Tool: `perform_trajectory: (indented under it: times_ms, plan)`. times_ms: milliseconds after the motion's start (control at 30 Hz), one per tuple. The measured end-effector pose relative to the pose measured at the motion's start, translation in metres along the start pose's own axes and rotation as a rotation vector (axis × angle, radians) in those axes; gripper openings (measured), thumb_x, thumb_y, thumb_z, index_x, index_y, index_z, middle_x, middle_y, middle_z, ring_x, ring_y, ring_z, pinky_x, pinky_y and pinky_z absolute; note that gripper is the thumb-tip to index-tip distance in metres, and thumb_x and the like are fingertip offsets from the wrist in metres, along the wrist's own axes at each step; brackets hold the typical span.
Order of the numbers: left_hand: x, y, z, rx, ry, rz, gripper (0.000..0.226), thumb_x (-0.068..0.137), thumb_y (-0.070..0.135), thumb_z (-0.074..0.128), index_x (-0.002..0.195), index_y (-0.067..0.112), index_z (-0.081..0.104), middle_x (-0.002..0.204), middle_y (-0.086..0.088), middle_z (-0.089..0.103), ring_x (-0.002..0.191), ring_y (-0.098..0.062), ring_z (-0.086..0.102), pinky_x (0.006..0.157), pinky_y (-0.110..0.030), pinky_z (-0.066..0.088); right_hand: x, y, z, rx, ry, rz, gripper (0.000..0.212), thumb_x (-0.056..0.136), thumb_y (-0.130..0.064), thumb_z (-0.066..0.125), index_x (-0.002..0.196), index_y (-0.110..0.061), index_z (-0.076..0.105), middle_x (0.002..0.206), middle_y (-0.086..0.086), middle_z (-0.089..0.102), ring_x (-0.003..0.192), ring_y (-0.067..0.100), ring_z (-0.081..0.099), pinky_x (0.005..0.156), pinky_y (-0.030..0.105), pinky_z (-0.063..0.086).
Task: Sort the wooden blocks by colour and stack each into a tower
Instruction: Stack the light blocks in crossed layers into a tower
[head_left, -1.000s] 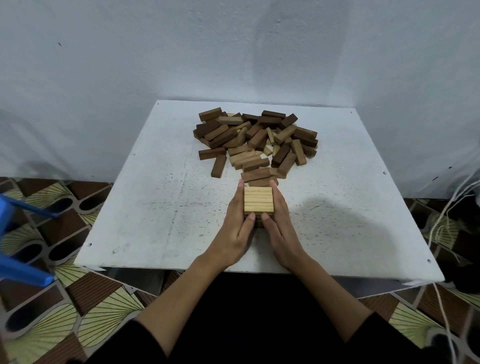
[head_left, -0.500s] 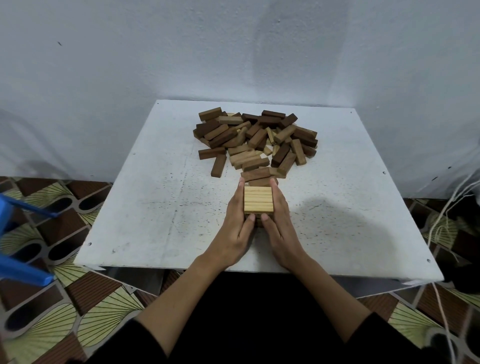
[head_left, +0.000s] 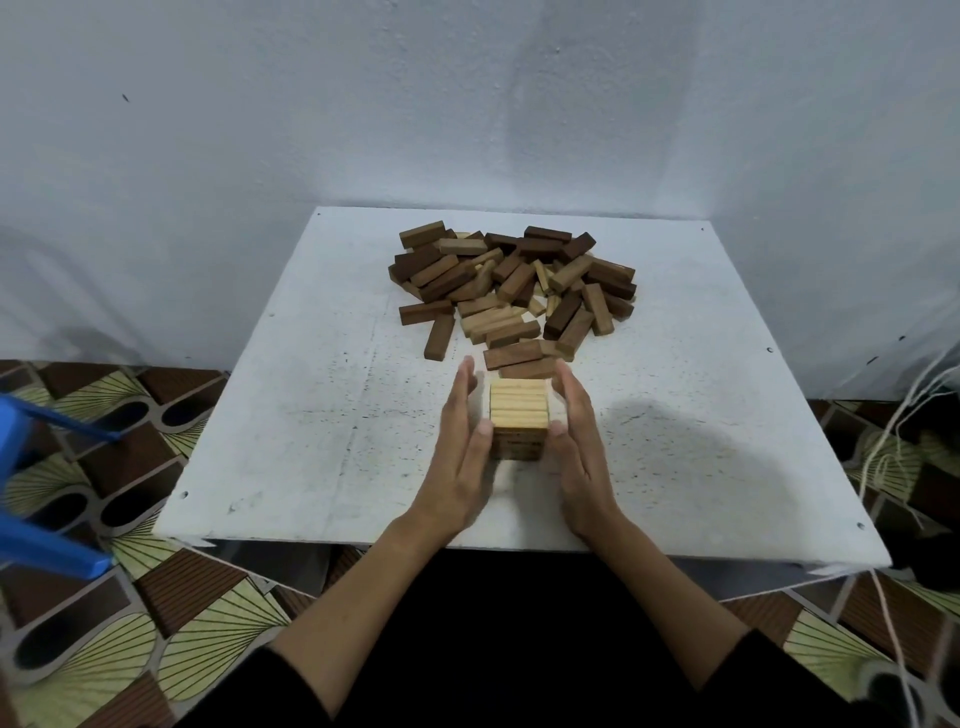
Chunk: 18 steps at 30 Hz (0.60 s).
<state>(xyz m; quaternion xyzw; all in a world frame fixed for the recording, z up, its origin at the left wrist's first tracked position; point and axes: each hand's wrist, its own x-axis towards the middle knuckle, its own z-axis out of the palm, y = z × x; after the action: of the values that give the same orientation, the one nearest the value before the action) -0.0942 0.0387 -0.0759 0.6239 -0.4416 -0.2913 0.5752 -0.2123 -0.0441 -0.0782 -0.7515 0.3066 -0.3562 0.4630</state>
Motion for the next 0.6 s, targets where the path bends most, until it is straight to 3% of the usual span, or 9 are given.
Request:
perform_trajectory:
  times_ms: [100, 200, 267, 400, 500, 600]
  plan:
    - [0.006, 0.01, -0.011, 0.047, 0.164, 0.101, 0.058, 0.097, 0.041, 0.03, 0.148, 0.015, 0.025, 0.15, 0.0, 0.03, 0.134, 0.004, 0.03, 0.103, -0.01, 0.029, 0.021, -0.009, -0.011, 0.008, 0.199, -0.009, 0.047, 0.095, -0.038, 0.033, 0.133, -0.014, 0.045, 0.13, -0.001, 0.049, 0.117, 0.002, 0.048, 0.094, 0.011, 0.039]
    - [0.037, 0.012, -0.03, 0.256, 0.27, 0.179, 0.04, 0.096, 0.032, 0.036, 0.13, 0.015, 0.048, 0.125, 0.002, 0.05, 0.116, -0.006, 0.044, 0.093, -0.009, 0.034, 0.067, -0.014, -0.026, -0.129, 0.264, -0.086, 0.022, 0.093, -0.007, 0.046, 0.11, -0.006, 0.06, 0.105, 0.004, 0.059, 0.096, 0.01, 0.056, 0.08, 0.007, 0.041]
    - [0.068, 0.011, -0.04, 0.379, 0.27, 0.198, 0.029, 0.096, 0.022, 0.042, 0.118, 0.011, 0.059, 0.114, -0.001, 0.057, 0.107, -0.007, 0.043, 0.087, -0.006, 0.033, 0.101, -0.019, -0.031, -0.231, 0.178, -0.058, 0.017, 0.09, -0.001, 0.053, 0.102, -0.004, 0.065, 0.1, 0.009, 0.062, 0.091, 0.016, 0.057, 0.078, 0.011, 0.043]
    - [0.123, 0.013, -0.047, 0.582, 0.178, 0.23, 0.02, 0.093, 0.006, 0.052, 0.105, 0.006, 0.068, 0.102, -0.006, 0.061, 0.099, -0.012, 0.045, 0.082, -0.017, 0.033, 0.158, -0.019, -0.023, -0.547, -0.013, 0.054, 0.013, 0.084, -0.005, 0.06, 0.091, -0.008, 0.071, 0.09, 0.008, 0.069, 0.082, 0.022, 0.063, 0.078, 0.04, 0.052]
    - [0.152, 0.016, -0.042, 0.753, 0.048, 0.275, 0.018, 0.09, 0.007, 0.059, 0.102, 0.006, 0.071, 0.097, -0.007, 0.06, 0.095, -0.015, 0.043, 0.079, -0.025, 0.034, 0.184, -0.012, -0.012, -0.873, -0.104, 0.05, 0.024, 0.084, -0.012, 0.052, 0.104, -0.021, 0.064, 0.096, 0.013, 0.066, 0.073, 0.028, 0.064, 0.069, 0.037, 0.051]
    - [0.169, 0.021, -0.03, 0.897, -0.091, 0.275, 0.017, 0.088, 0.016, 0.062, 0.098, 0.007, 0.073, 0.101, -0.008, 0.056, 0.099, -0.021, 0.042, 0.081, -0.034, 0.039, 0.186, -0.02, -0.01, -1.105, -0.162, 0.034, 0.041, 0.09, -0.008, 0.047, 0.131, -0.013, 0.045, 0.114, 0.023, 0.053, 0.085, 0.035, 0.062, 0.064, 0.029, 0.035]
